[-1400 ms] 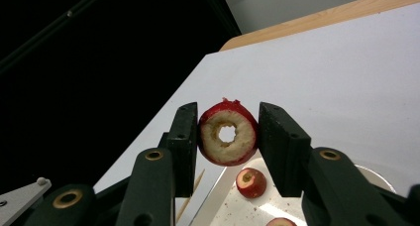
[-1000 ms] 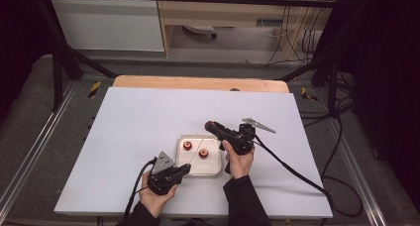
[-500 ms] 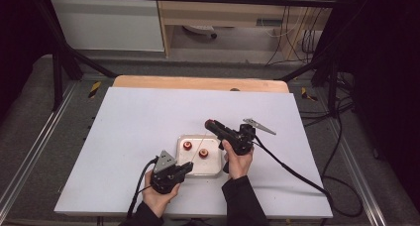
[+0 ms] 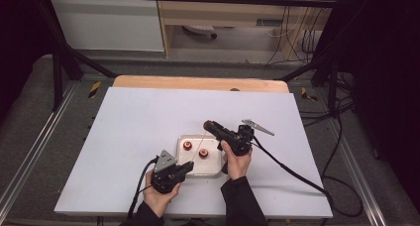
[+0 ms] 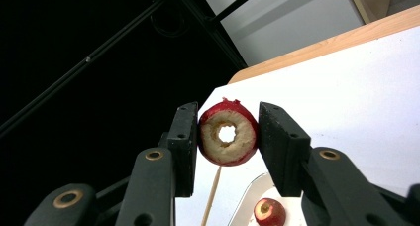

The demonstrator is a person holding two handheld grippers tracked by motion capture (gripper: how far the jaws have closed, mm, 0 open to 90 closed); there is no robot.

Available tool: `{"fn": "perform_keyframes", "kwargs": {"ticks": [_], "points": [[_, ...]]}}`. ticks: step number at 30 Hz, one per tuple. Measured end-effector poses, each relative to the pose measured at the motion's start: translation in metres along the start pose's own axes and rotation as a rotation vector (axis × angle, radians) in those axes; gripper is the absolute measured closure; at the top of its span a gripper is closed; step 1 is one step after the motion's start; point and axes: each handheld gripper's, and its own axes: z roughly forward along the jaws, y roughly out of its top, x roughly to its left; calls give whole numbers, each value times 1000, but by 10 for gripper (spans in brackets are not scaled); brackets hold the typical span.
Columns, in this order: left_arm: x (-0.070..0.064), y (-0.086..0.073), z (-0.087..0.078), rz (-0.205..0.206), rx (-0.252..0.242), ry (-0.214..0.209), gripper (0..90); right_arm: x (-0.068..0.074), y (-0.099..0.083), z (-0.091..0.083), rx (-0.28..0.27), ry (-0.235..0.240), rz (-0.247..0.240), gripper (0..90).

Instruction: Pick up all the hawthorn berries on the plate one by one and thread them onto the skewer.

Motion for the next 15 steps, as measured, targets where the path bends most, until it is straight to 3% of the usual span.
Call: {"fn": "perform_keyframes", "kwargs": {"ticks": [15], "points": [[1,1,1,-35,-5,12,878,0,-12,4,12,6,19,613]]}}
